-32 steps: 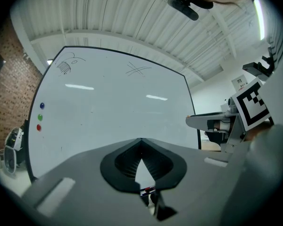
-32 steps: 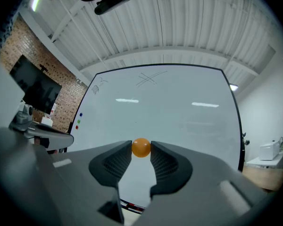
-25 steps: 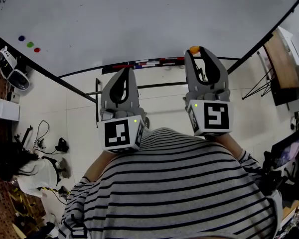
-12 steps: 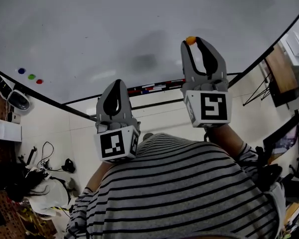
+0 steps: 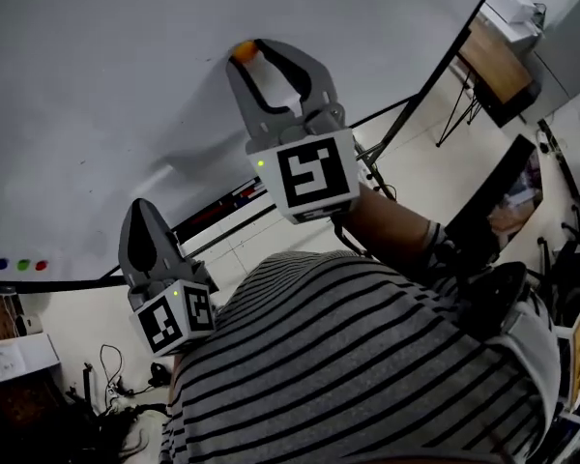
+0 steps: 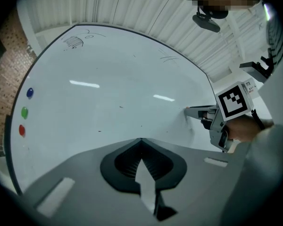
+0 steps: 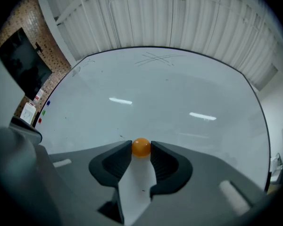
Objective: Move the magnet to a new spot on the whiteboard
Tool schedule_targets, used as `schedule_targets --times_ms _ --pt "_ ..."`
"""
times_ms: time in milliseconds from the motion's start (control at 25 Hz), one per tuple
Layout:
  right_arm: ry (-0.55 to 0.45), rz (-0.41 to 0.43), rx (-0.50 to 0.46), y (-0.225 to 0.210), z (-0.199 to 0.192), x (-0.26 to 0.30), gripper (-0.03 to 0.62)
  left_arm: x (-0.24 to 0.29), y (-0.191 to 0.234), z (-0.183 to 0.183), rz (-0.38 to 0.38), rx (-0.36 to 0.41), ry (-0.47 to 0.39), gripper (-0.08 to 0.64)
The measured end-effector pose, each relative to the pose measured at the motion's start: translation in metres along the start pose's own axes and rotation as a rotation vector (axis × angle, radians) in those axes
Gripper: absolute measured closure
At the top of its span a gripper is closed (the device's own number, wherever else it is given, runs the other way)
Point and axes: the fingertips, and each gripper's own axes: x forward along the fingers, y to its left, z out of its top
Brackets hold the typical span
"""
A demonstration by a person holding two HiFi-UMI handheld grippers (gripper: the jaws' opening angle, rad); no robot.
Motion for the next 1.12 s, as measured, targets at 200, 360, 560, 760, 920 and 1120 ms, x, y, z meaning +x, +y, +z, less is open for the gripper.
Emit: schedule_targets --times_ms 200,360,560,760,920,1120 --pt "-0.038 -0.027 0.001 0.024 -0.002 -0.004 0.466 -0.013 0.018 -0.016 -0.002 -0.001 0.024 0.545" --pt "-0.08 0.009 0.06 0.012 0.002 -0.011 0.474 -0.019 0.001 -0.016 0.011 0.0 0.038 0.545" --pt "-0.104 0.051 0.122 -0.007 0.012 -0.058 0.465 -0.045 -0.037 -0.014 0.025 0.011 0.04 0.545" --pt "-0.057 0.101 0.195 -0.023 0.005 -0.151 0.467 -0.099 -0.105 -0.022 -0.002 -0.005 0.044 0.545" --pt "-0.015 0.134 0.222 -0.037 0.0 -0.215 0.505 -0.139 -0.156 -0.027 -0.02 -0.016 0.066 0.545" --pt "0.052 0.174 0.255 -0.051 -0.011 -0.284 0.592 -0.193 -0.204 -0.03 -0.008 -0.01 0.11 0.545"
